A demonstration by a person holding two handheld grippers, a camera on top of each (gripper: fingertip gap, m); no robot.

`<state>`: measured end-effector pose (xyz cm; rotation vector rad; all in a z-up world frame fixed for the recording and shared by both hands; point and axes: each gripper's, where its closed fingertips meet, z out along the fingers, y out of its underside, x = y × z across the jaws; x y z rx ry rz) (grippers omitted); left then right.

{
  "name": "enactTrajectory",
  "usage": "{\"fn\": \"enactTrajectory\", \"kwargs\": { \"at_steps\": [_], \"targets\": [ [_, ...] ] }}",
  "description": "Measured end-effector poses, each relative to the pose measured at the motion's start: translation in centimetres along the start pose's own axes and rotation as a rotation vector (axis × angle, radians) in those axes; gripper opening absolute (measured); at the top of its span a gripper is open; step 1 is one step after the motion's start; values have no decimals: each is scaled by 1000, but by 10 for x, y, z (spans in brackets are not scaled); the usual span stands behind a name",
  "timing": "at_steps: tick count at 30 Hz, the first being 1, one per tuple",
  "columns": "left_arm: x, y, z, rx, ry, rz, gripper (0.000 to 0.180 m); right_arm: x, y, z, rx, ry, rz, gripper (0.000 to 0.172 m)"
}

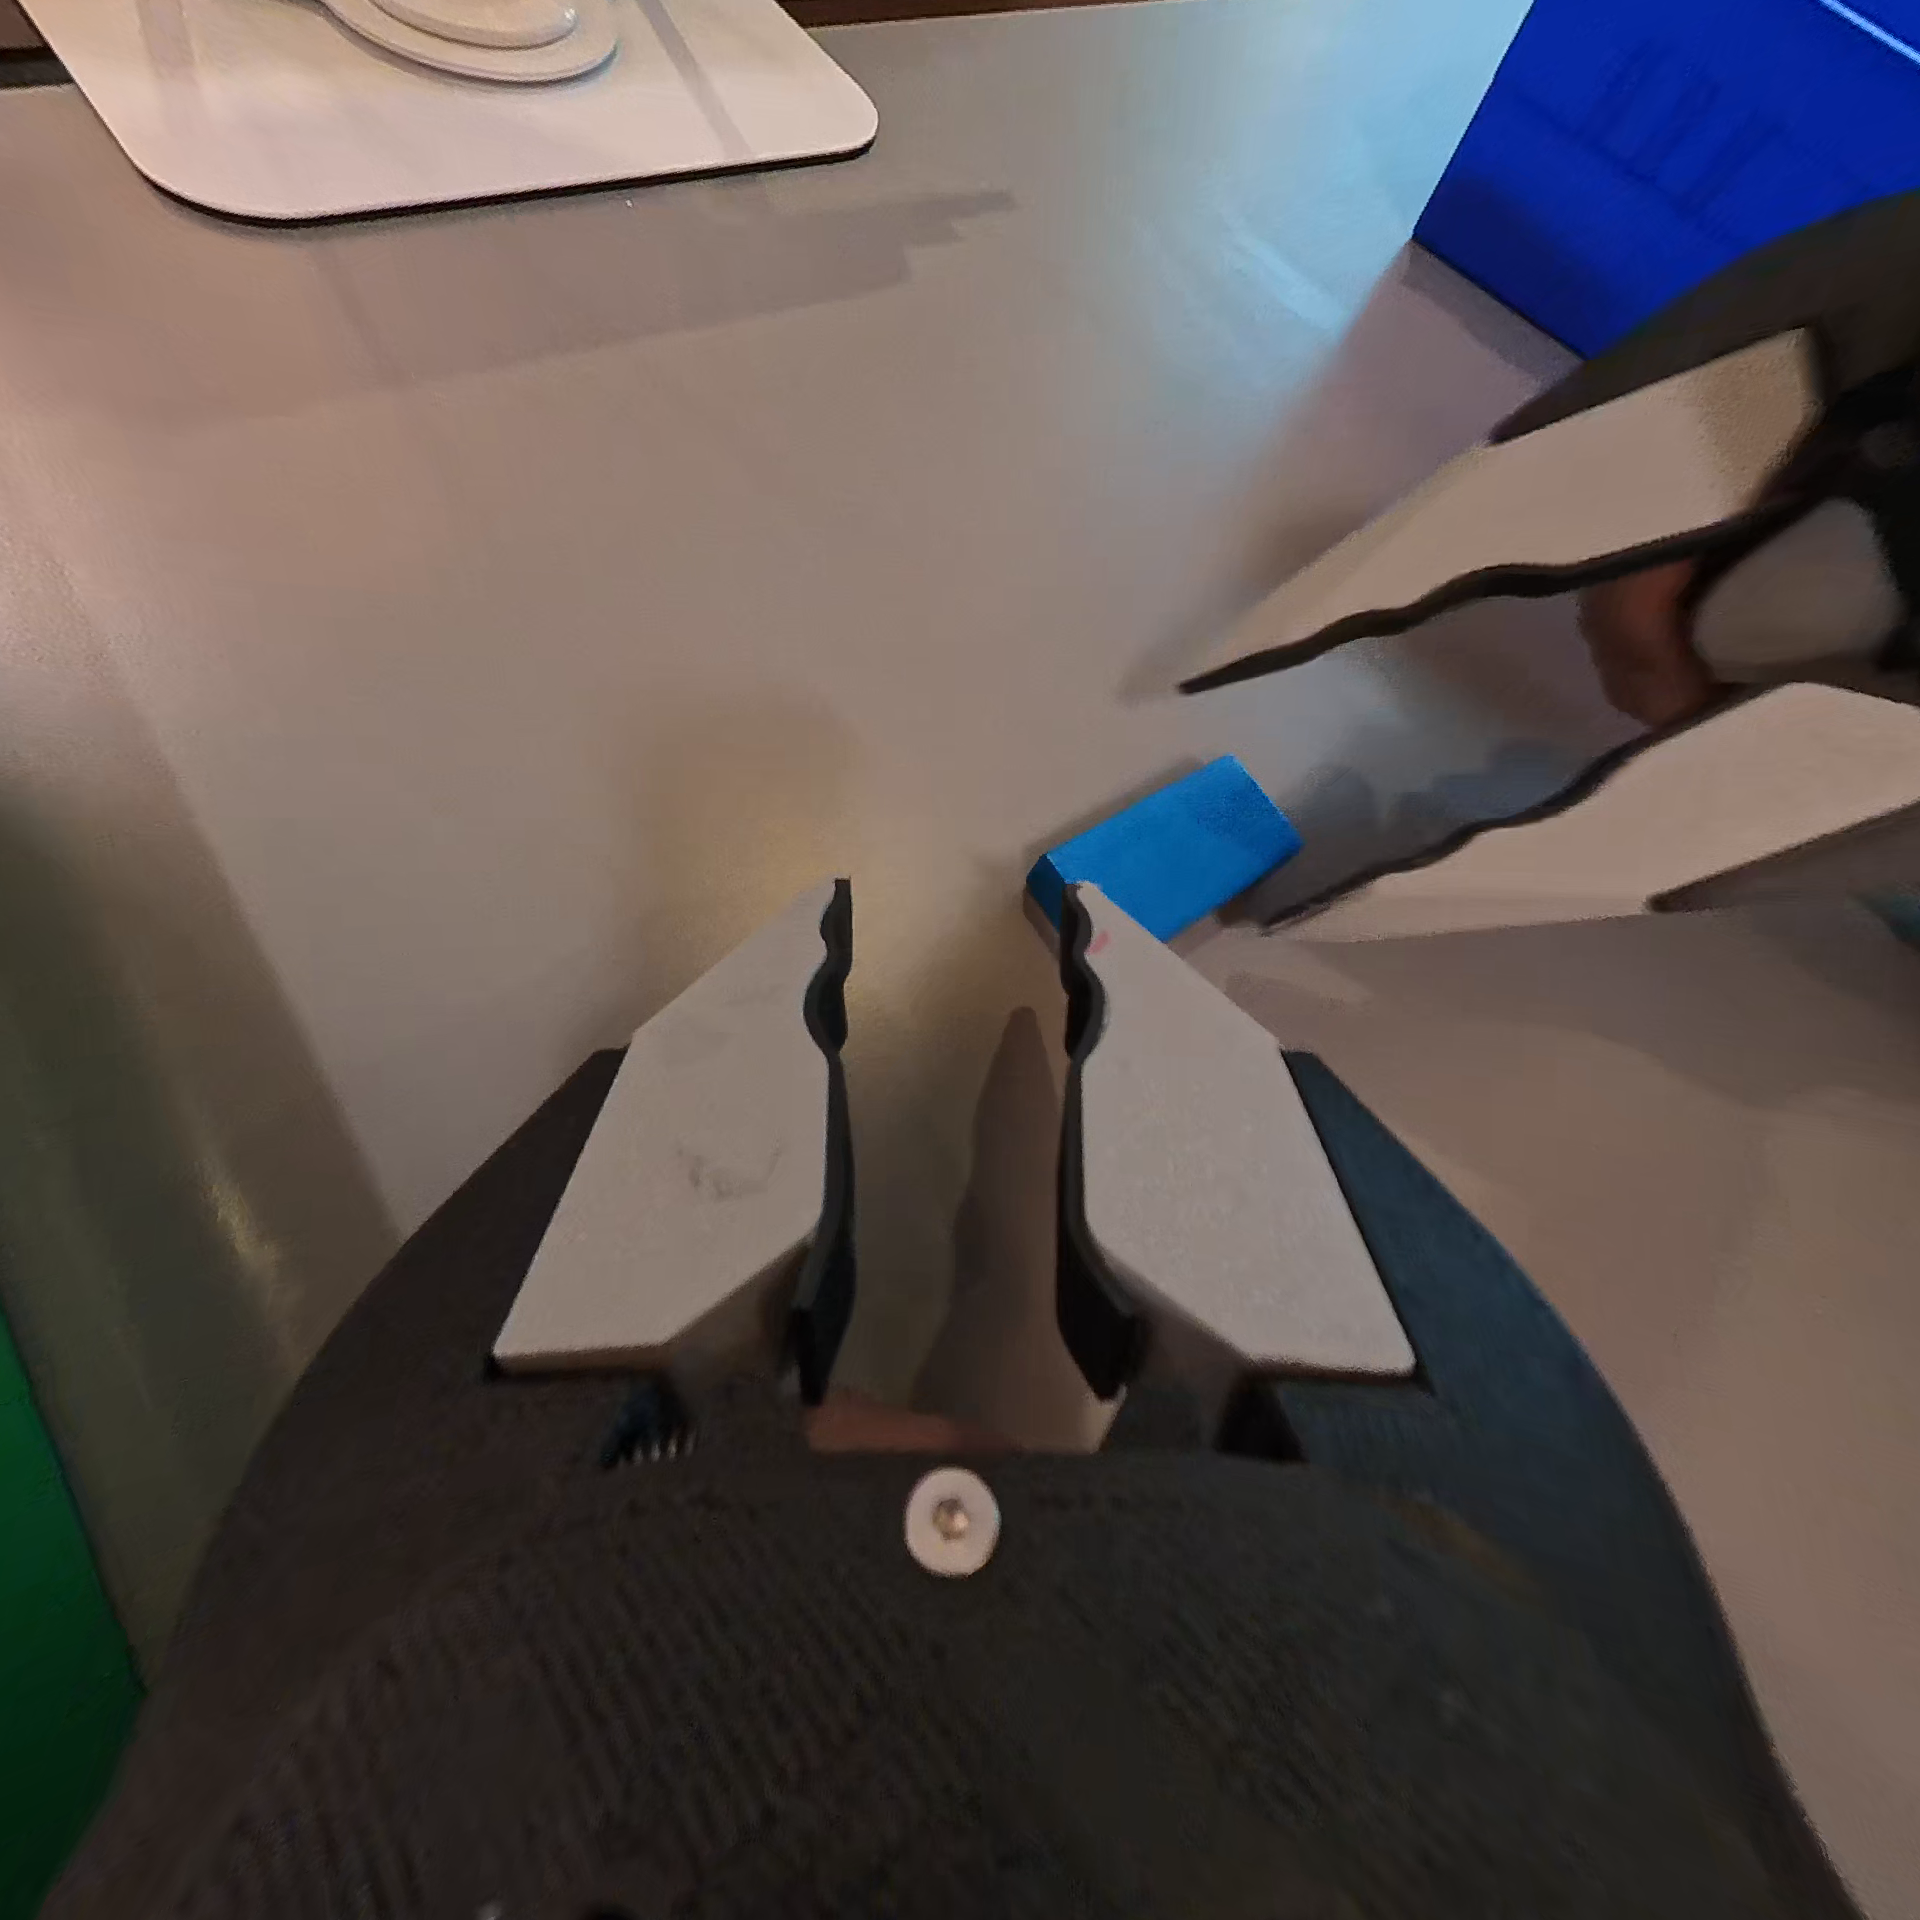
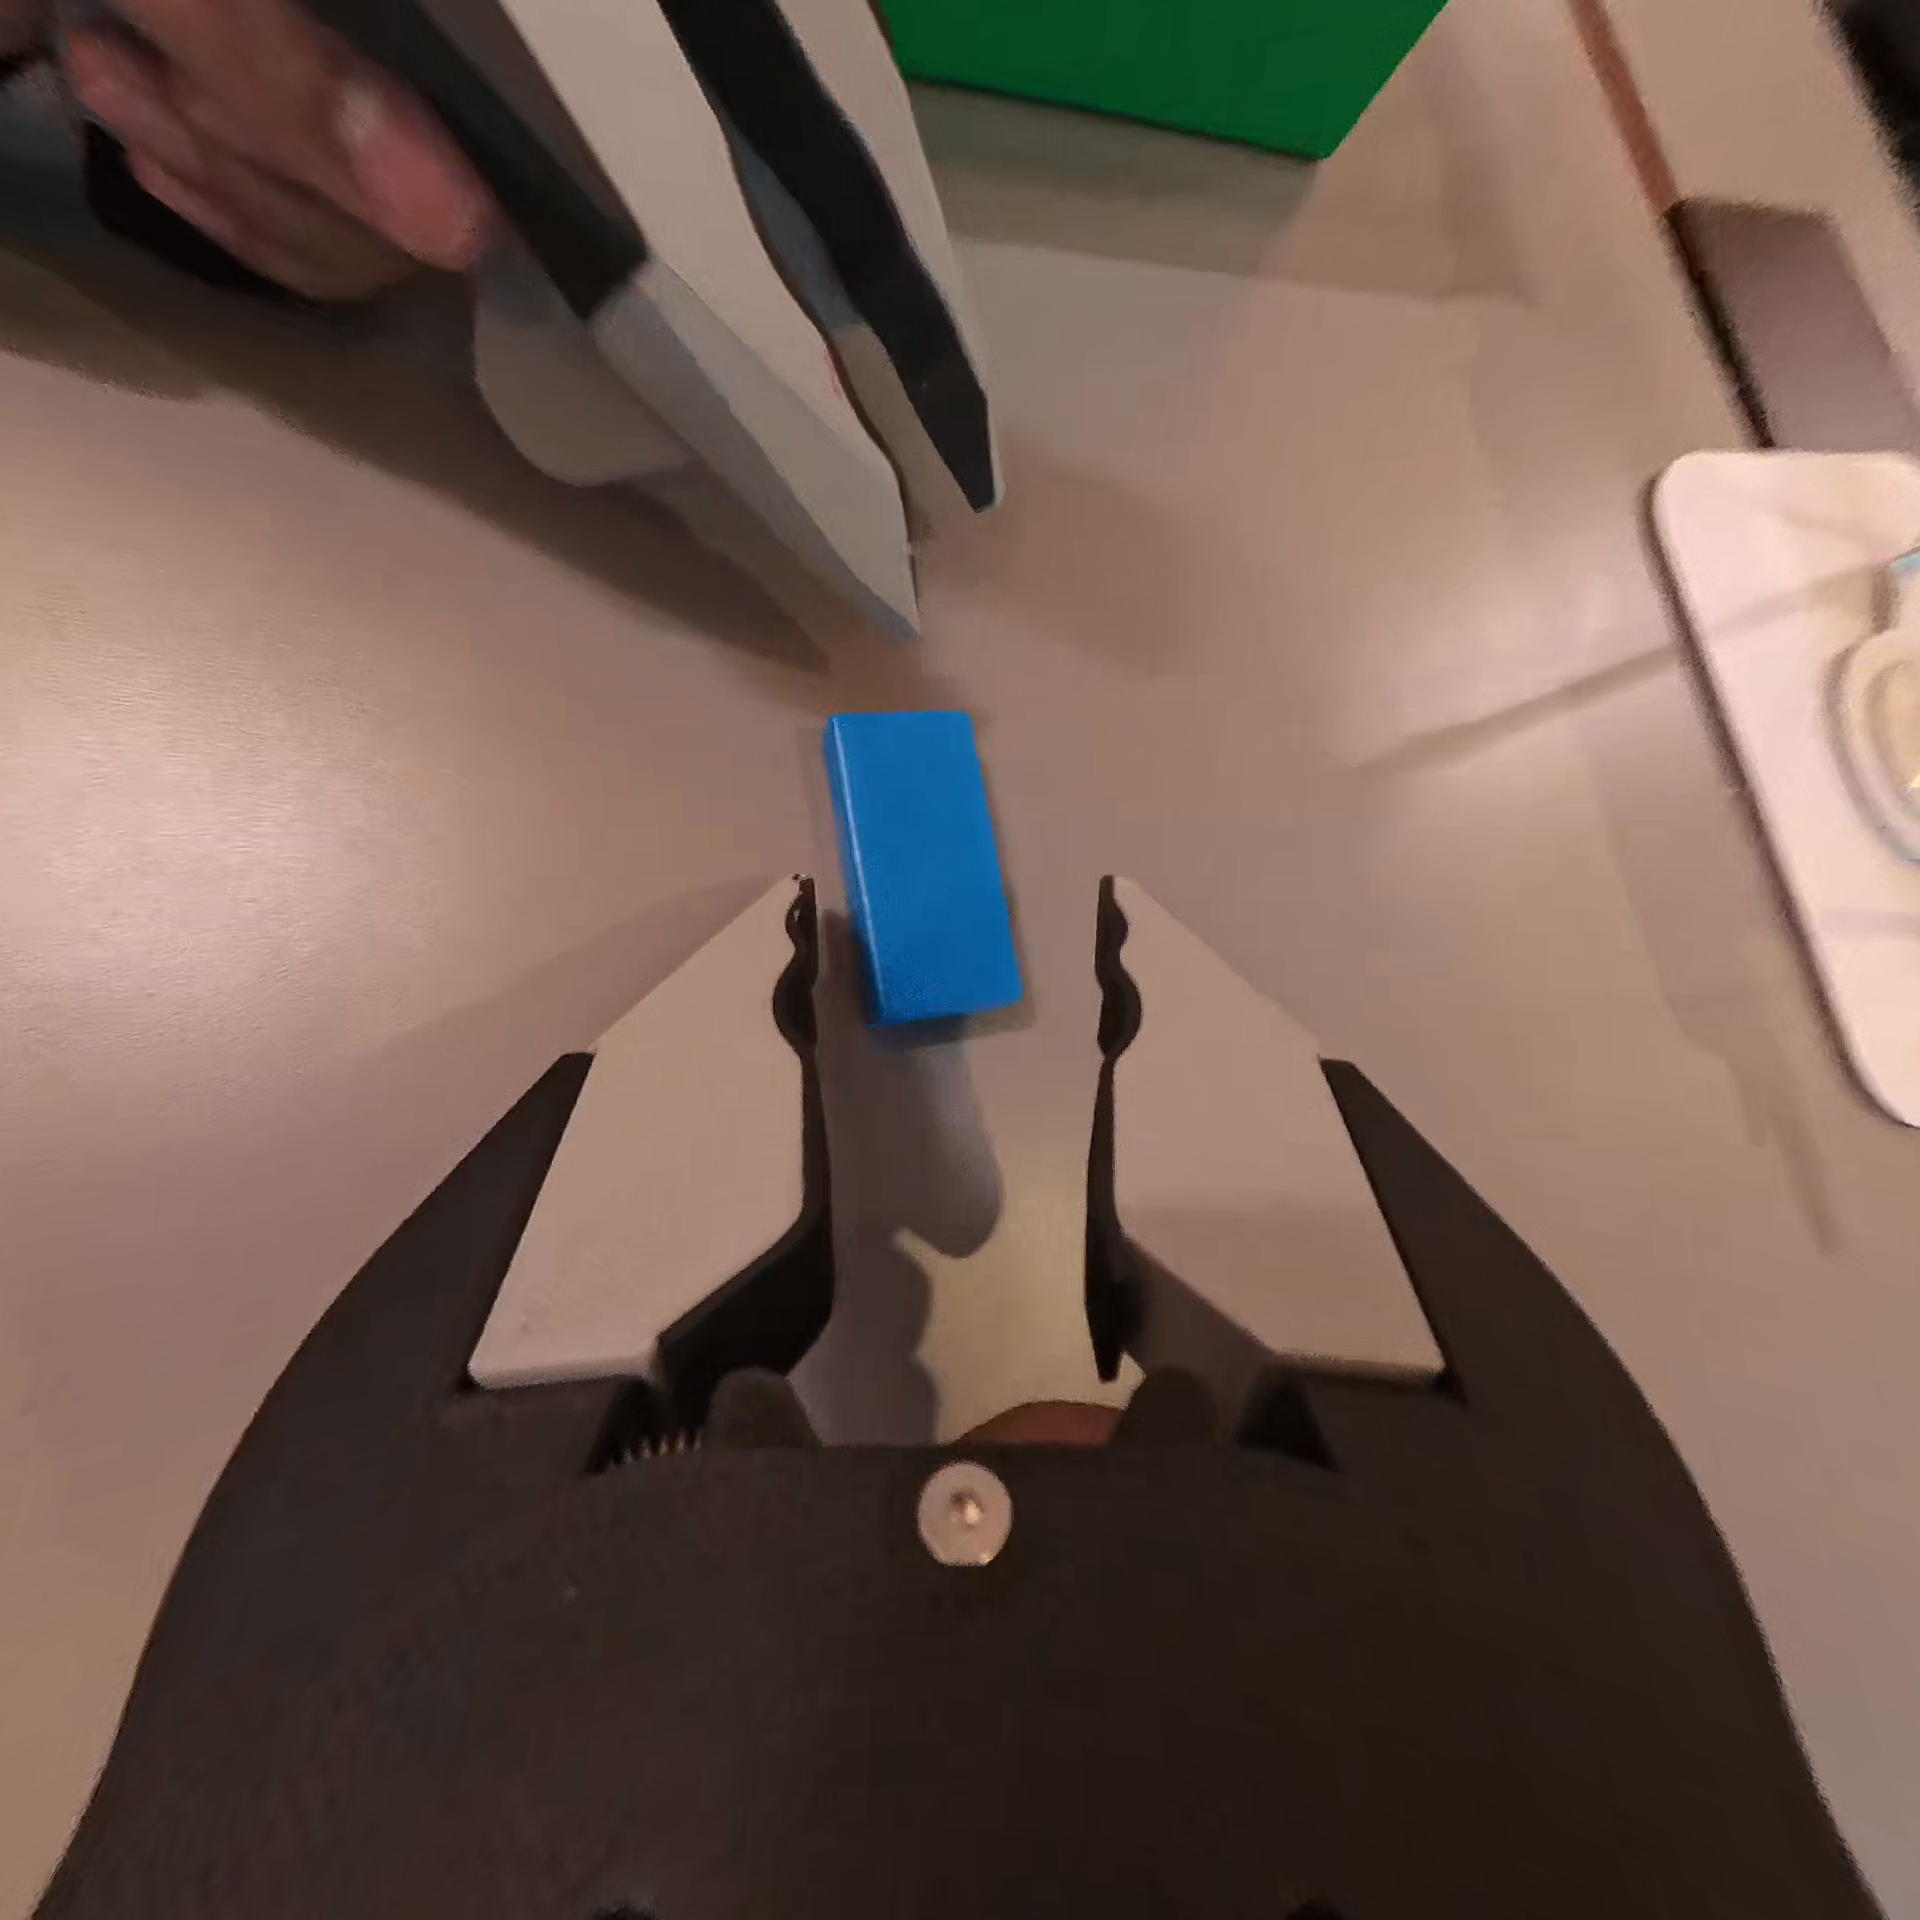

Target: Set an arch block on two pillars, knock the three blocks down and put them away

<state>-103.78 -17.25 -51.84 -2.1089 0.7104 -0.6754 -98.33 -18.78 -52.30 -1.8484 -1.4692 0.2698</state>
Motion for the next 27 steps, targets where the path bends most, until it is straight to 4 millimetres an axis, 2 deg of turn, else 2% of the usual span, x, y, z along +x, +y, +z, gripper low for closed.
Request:
{"fn": "enactTrajectory", "kwargs": {
  "at_steps": [1, 2, 4, 6, 8, 11, 13, 15, 18, 20, 22, 25, 27],
  "targets": [
    [0, 0, 0, 1, 2, 0, 38, -2, 8, 10, -40, -45, 32, 51],
    [0, 0, 0, 3, 3, -4, 38, -10, 3, 14, 3, -138, 111, 32],
    [-1, -1, -1, 6, 8, -21, 38, -14, 0, 15, 54, -253, 256, 29],
    [-2, -1, -1, 10, 11, -31, 38, -10, 6, 7, 44, -272, 298, 29],
    [-2, -1, -1, 5, 11, -27, 38, 5, 8, -10, 91, -177, 280, 29],
    [-1, 0, 0, 2, 8, -16, 38, 35, -6, -59, 263, 12, 333, 29],
    [-1, -1, -1, 9, 10, -20, 38, 57, -10, -110, 371, 240, 318, 29],
    [-2, -1, -1, 12, 13, -32, 38, 72, -1, -168, 455, 490, 277, 29],
    [-2, 0, 0, 2, 17, -34, 38, 81, 23, -245, 450, 745, 223, 29],
    [-1, 1, 1, -6, 14, -23, 38, 93, 50, -296, 333, 914, 238, 29],
    [0, 0, 0, -2, 14, -19, 37, 102, 77, -344, 320, 1044, 283, 29],
    [-2, -1, -1, 11, 16, -31, 37, 121, 139, -374, 213, 1090, 475, 29],
    [-2, -2, -2, 22, 18, -42, 38, 127, 184, -370, 119, 1056, 601, 29]
  ]
}}
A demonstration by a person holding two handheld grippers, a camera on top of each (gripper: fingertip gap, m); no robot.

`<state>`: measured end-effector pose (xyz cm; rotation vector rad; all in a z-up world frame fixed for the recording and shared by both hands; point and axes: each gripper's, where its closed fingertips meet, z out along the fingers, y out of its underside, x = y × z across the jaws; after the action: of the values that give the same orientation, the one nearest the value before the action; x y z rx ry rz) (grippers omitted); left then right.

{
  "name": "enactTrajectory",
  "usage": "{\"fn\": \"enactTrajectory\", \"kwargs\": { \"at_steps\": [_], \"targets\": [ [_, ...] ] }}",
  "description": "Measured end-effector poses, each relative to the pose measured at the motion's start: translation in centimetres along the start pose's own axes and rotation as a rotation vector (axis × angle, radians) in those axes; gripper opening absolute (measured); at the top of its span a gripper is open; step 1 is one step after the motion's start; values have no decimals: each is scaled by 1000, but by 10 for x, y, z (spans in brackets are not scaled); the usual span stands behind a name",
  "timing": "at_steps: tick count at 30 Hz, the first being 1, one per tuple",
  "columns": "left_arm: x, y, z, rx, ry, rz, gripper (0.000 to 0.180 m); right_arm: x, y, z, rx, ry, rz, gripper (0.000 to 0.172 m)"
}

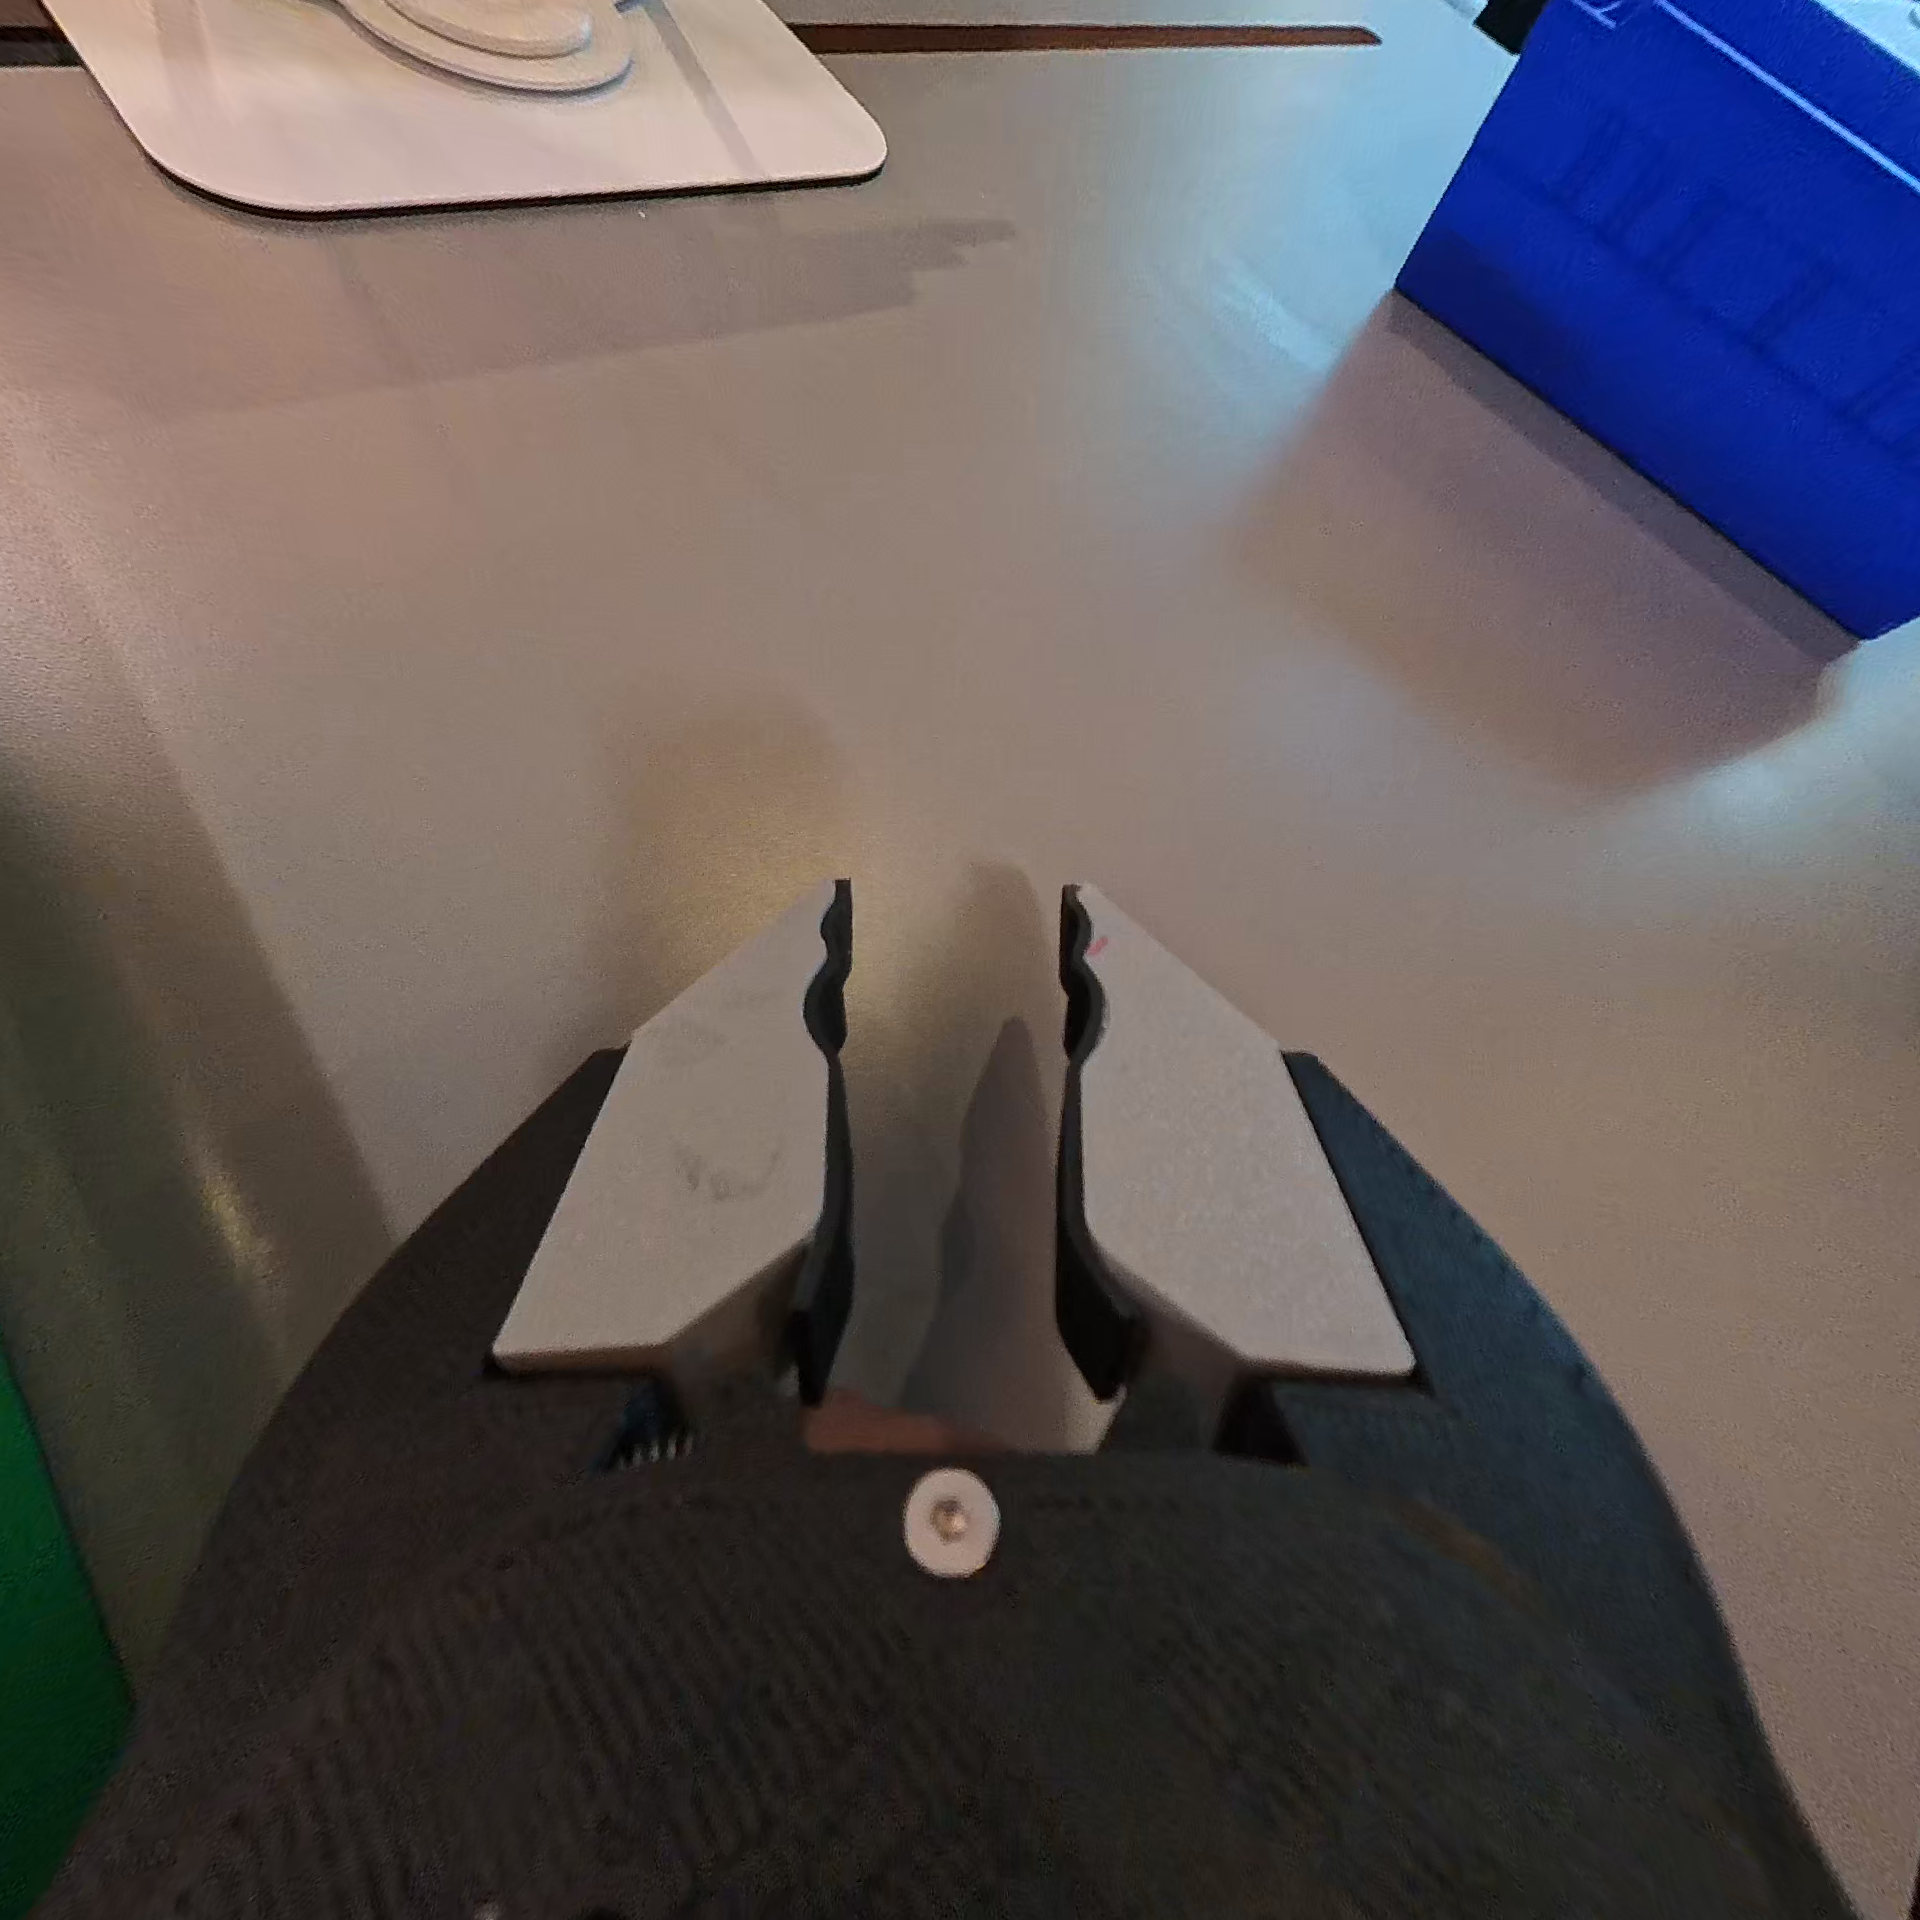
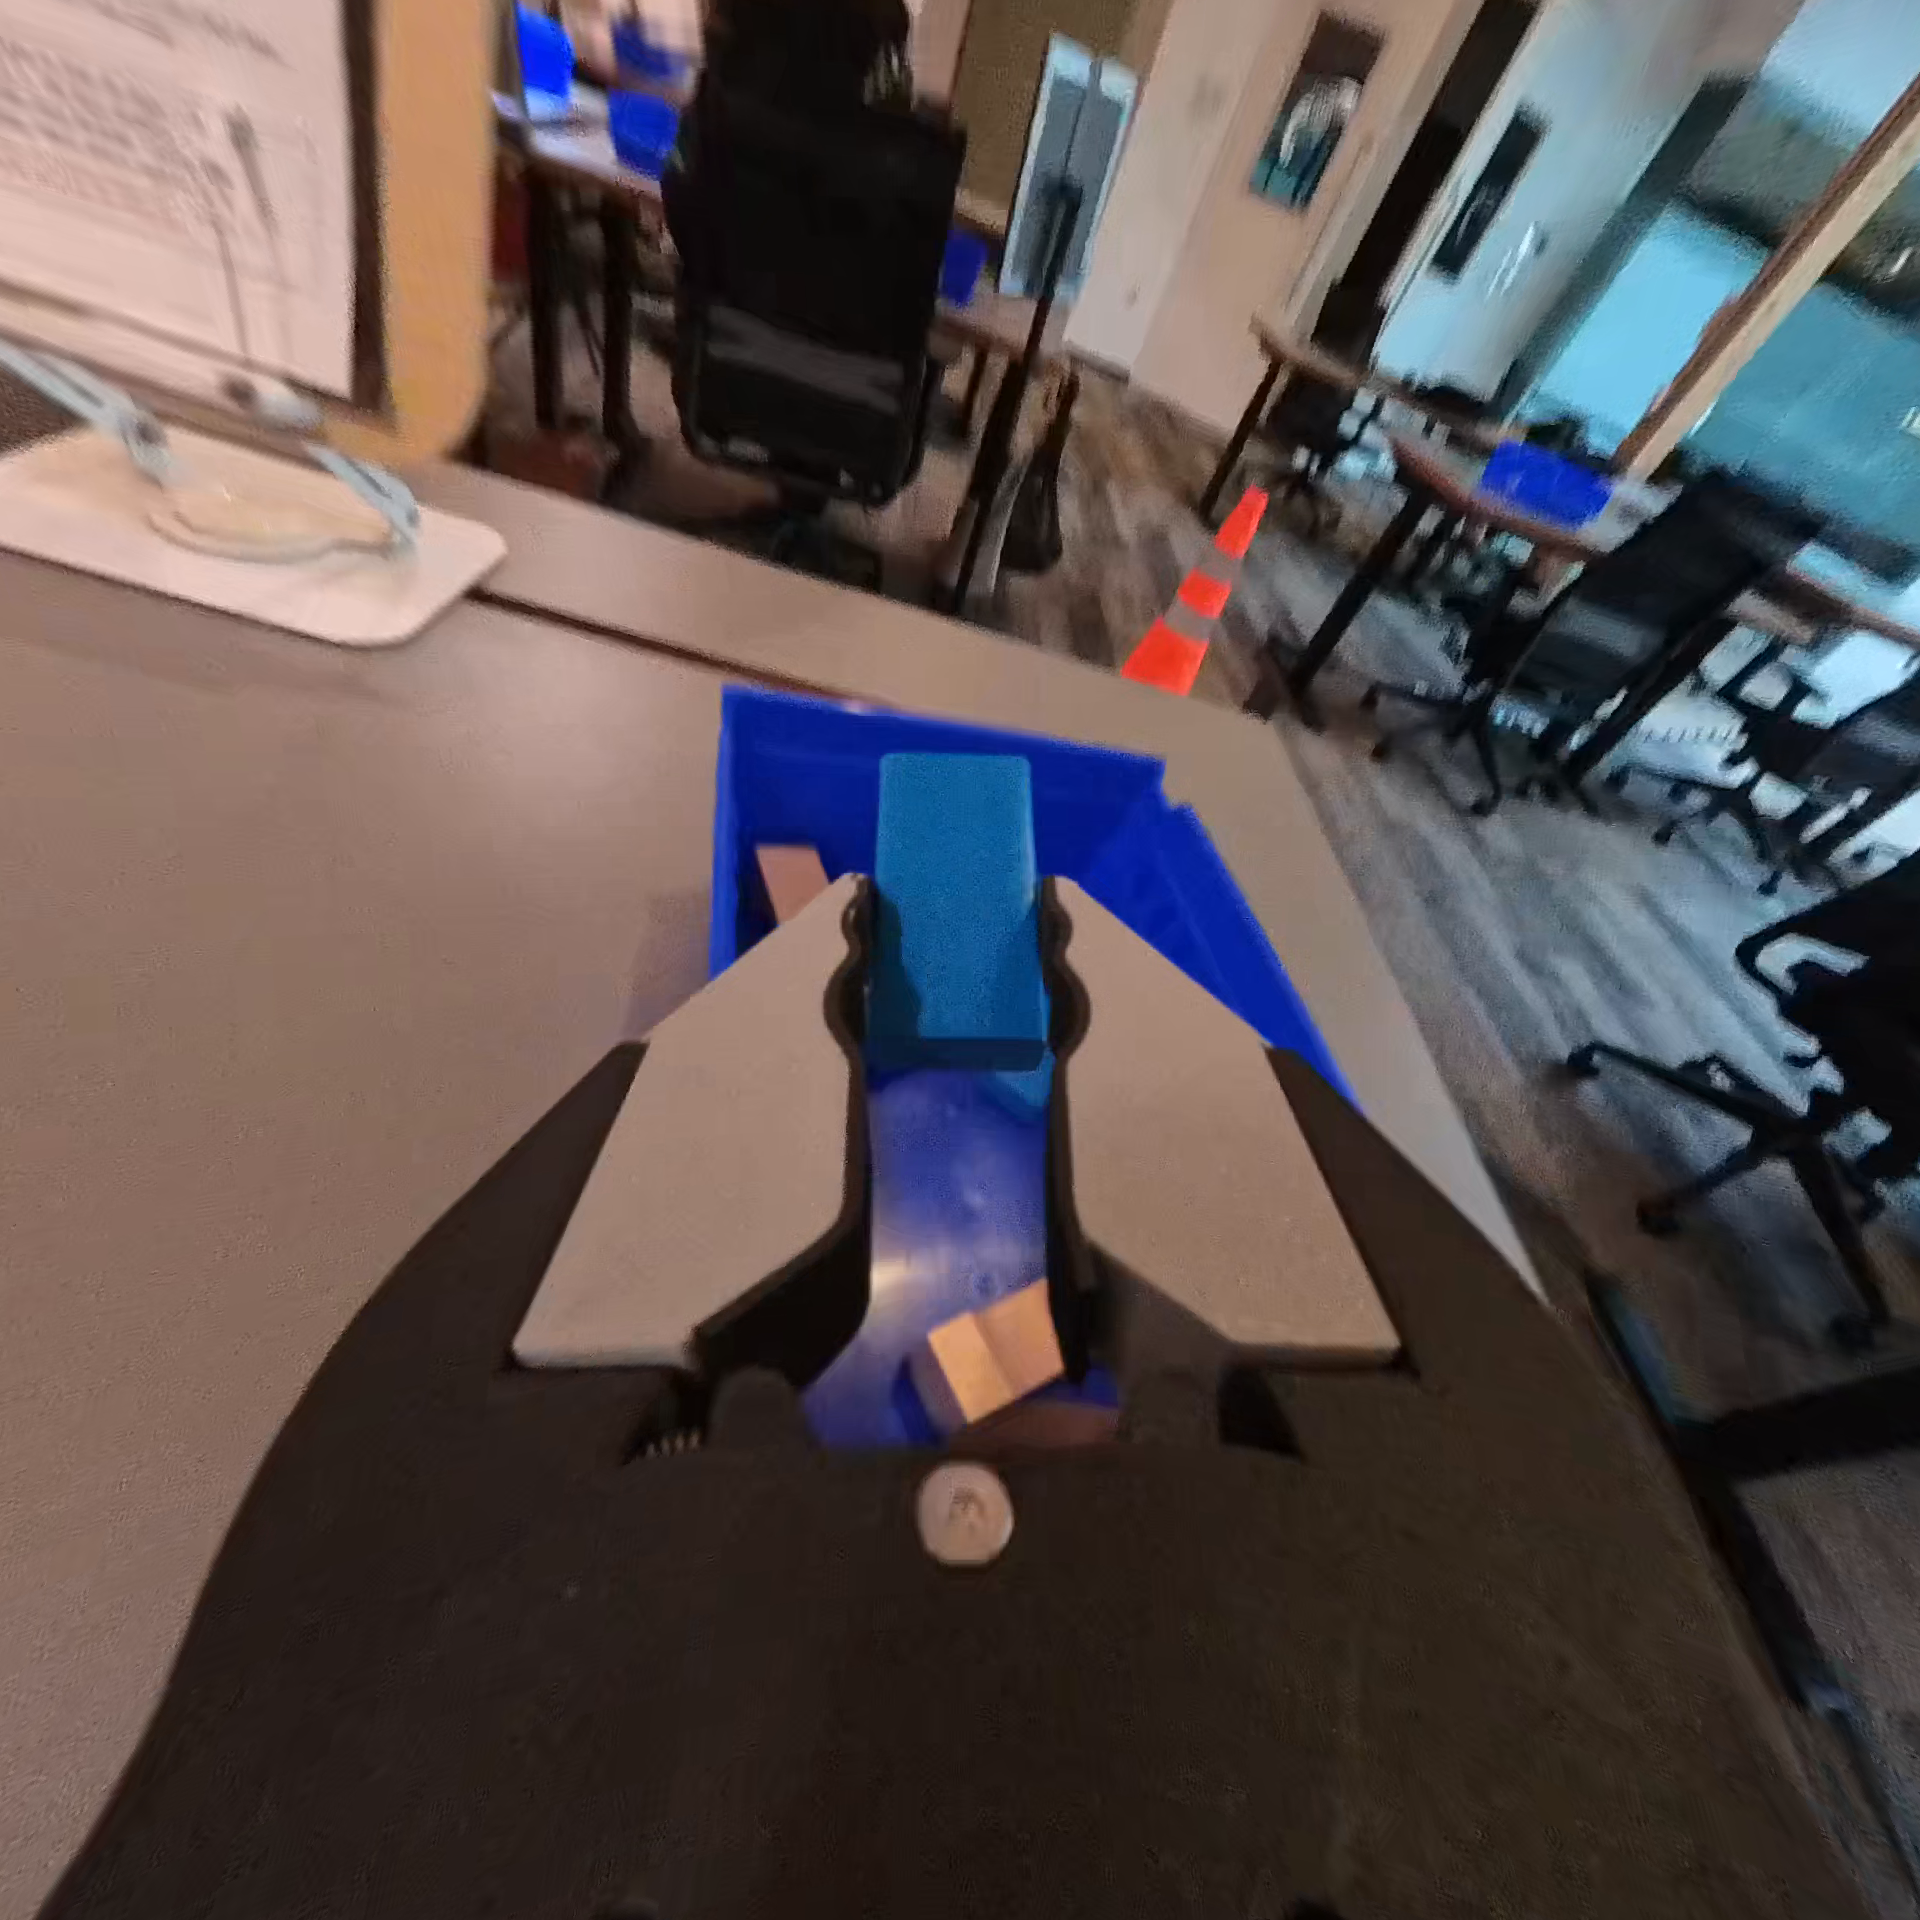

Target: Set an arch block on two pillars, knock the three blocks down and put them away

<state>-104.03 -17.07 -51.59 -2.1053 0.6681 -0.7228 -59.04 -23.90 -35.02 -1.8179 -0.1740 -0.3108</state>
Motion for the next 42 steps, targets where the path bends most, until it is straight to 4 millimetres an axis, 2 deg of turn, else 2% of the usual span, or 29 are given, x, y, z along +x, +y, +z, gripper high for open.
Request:
{"fn": "enactTrajectory", "kwargs": {
  "at_steps": [2, 4, 7, 10, 14, 16, 17, 19, 21, 24, 27, 29, 32, 35, 37, 39, 42],
  "targets": [
    [0, -1, -1, 9, 2, -7, 38, 7, 33, 17, -132, -30, 32, 34],
    [-1, -1, -1, 13, 2, -13, 38, 11, 42, 26, -137, -22, 52, 43],
    [-1, -2, -2, 15, 6, -21, 38, 4, 31, 22, -93, -57, 61, 45],
    [-1, -1, -1, 12, 13, -26, 38, -12, 15, 11, -30, -134, 56, 43],
    [1, -1, -2, 14, 16, -12, 39, -46, 29, 6, -127, -315, 48, 52],
    [2, -2, -2, 24, 14, 6, 40, -64, 27, 3, -121, -426, 77, 53],
    [3, -4, -3, 39, 9, 15, 44, -72, 24, -1, -110, -481, 93, 54],
    [11, -14, -9, 120, 6, 47, 65, -81, 21, -10, -105, -549, 96, 54],
    [21, -21, -20, 219, -22, 74, 65, -86, 27, -14, -141, -563, 63, 59],
    [32, -18, -43, 306, -123, 64, 69, -82, 43, -12, -213, -501, 3, 60],
    [49, -15, -82, 376, -219, 119, 71, -90, 57, -6, -268, -514, 0, 62],
    [50, -18, -115, 415, -327, 136, 71, -100, 68, -2, -312, -549, -18, 62],
    [34, -19, -157, 429, -460, 81, 72, -108, 75, 8, -332, -551, -33, 51],
    [-4, -5, -177, 358, -621, 21, 88, -103, 75, 6, -358, -516, -45, 46],
    [-24, 8, -177, 308, -682, 11, 94, -94, 71, 1, -347, -476, -62, 49],
    [-38, 21, -164, 246, -673, -15, 95, -82, 66, -3, -331, -413, -76, 73],
    [-48, 27, -146, 217, -623, -55, 95, -70, 69, -10, -344, -367, -79, 73]
  ]
}}
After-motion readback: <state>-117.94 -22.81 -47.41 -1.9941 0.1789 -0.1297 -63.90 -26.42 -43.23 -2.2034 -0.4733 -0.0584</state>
